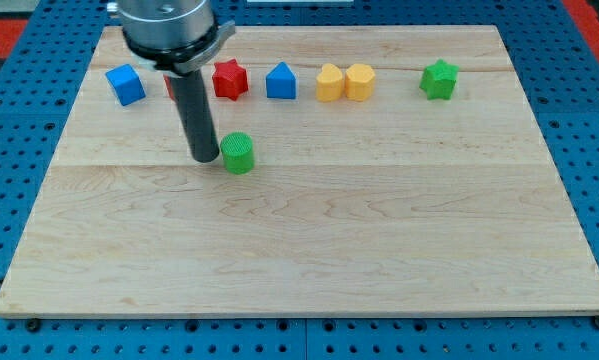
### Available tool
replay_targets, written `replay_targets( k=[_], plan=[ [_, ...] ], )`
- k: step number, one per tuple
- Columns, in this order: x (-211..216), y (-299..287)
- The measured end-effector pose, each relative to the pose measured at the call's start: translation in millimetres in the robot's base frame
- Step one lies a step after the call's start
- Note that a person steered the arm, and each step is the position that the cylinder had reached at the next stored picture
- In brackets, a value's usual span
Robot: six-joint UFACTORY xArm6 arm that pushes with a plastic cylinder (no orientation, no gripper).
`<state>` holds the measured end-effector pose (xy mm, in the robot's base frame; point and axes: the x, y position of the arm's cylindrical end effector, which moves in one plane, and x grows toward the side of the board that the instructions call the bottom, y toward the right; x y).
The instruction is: Add green circle close to green star to make a line
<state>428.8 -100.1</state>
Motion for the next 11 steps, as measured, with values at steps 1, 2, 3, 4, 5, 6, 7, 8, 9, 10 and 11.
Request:
replay_targets(
  k=[1,2,3,4,5,6,7,8,9,10,11],
  plan=[
    [-5,51],
    [-3,90],
    [21,99],
    [21,139],
    [21,169],
    [6,168],
    [-28,180],
    [-67,180],
    [-84,197],
    [-74,209],
    [-50,183]
  ],
)
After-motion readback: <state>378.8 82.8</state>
